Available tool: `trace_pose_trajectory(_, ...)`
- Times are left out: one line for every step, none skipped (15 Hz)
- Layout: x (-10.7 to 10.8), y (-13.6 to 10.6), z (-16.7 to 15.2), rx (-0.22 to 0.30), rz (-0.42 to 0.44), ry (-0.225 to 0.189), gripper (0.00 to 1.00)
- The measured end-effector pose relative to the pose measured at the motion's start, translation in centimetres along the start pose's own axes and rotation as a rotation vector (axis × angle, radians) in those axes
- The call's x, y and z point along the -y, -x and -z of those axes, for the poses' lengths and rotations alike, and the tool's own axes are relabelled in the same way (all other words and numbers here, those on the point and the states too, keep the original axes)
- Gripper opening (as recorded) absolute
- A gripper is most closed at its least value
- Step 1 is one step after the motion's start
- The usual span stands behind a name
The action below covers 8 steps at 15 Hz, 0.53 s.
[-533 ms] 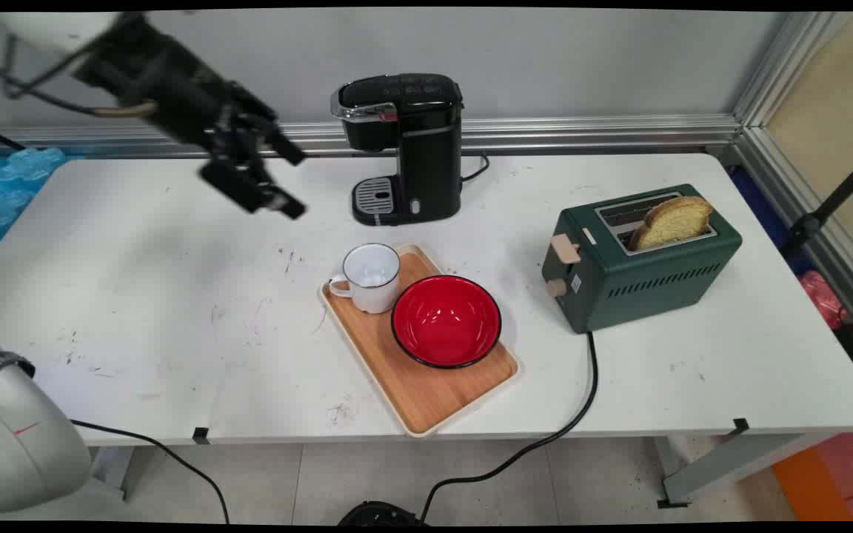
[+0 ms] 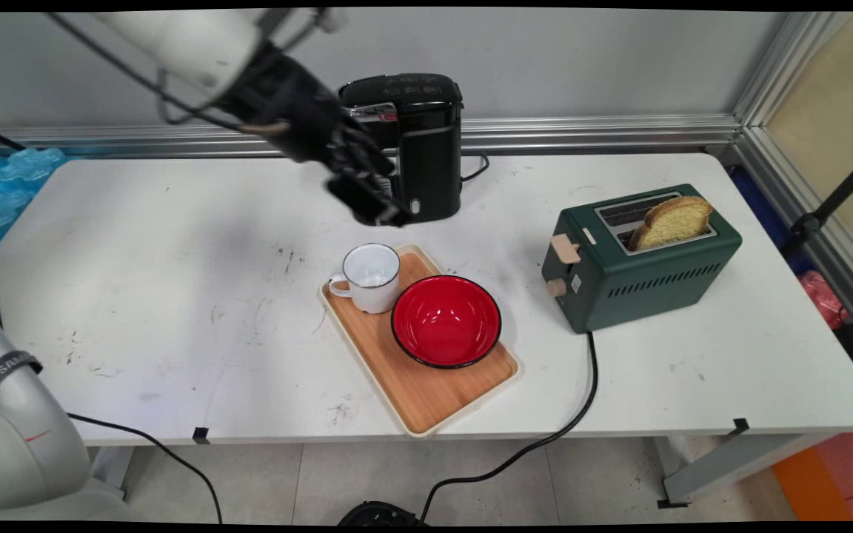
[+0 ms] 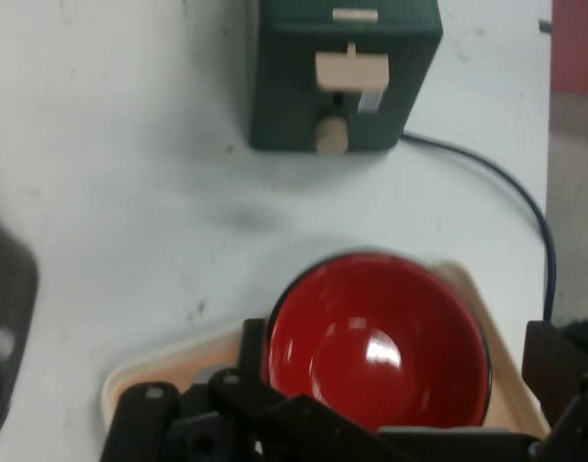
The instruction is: Press the toaster switch
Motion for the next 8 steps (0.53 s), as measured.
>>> trace_pose_trajectory(-0.1, -0.7, -1.1, -0.005, 0.006, 0.000, 1.00)
trace_pose_trajectory(-0.2, -1.2, -1.8, -0.008, 0.010, 0.000, 1.00)
trace_pose_trajectory(-0.4, -1.8, -2.9, -0.012, 0.015, 0.000, 1.00)
trace_pose_trajectory(-0.5, -2.6, -4.2, -0.016, 0.020, 0.000, 1.00)
trace_pose_trajectory(-0.7, -3.3, -5.4, -0.020, 0.025, 0.000, 1.00)
trace_pose_trajectory(-0.8, -4.0, -6.5, -0.023, 0.028, 0.000, 1.00)
trace_pose_trajectory(-0.9, -4.3, -7.2, -0.024, 0.030, -0.001, 1.00)
trace_pose_trajectory(-1.0, -4.9, -8.2, -0.026, 0.034, -0.001, 1.00)
